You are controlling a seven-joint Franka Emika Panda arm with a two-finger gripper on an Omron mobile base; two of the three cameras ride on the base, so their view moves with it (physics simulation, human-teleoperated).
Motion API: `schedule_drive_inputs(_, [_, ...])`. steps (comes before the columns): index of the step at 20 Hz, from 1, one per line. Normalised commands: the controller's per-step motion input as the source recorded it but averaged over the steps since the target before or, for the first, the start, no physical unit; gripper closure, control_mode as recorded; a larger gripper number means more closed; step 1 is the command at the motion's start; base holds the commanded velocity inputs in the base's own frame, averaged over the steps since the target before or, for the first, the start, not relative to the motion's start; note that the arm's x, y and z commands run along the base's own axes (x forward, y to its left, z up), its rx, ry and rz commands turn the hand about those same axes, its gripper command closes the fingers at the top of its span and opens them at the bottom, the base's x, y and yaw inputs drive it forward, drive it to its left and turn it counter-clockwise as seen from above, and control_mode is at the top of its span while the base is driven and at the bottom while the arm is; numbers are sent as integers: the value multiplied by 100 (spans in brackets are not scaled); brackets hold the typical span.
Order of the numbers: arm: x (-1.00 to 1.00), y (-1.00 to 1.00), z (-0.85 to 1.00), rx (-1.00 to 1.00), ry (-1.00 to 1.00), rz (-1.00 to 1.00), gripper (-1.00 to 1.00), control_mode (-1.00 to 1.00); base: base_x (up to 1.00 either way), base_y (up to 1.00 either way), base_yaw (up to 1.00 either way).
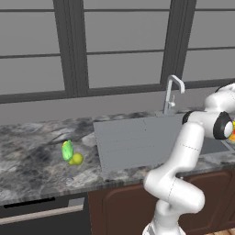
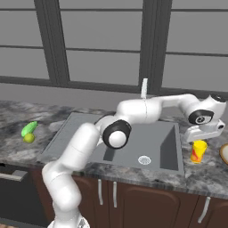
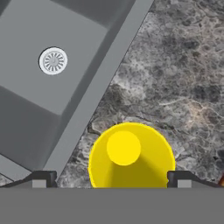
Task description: Remove the pear and corn from the sink. Then move the bowl and cup from the counter to the sink for washing.
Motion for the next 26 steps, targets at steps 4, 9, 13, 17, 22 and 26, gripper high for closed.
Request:
schedule_drive_inputs(4, [-1,0,-5,0,0,-2,-100,-100,0,0,0])
schedule_drive_inputs(9, [-2,0,0,0,0,-5,-100,-100,0,0,0])
schedule_drive_inputs(13, [-1,6,0,0,0,-7,-100,-100,0,0,0])
schedule_drive_inputs(17, [-6,14,-1,0,0,-8,-100,-100,0,0,0])
schedule_drive_inputs(22, [-5,18,-5,-3,-3,-8,-100,-100,0,0,0])
schedule_drive_inputs(26, [-6,20,-9,-4,-5,-9,-100,-100,0,0,0])
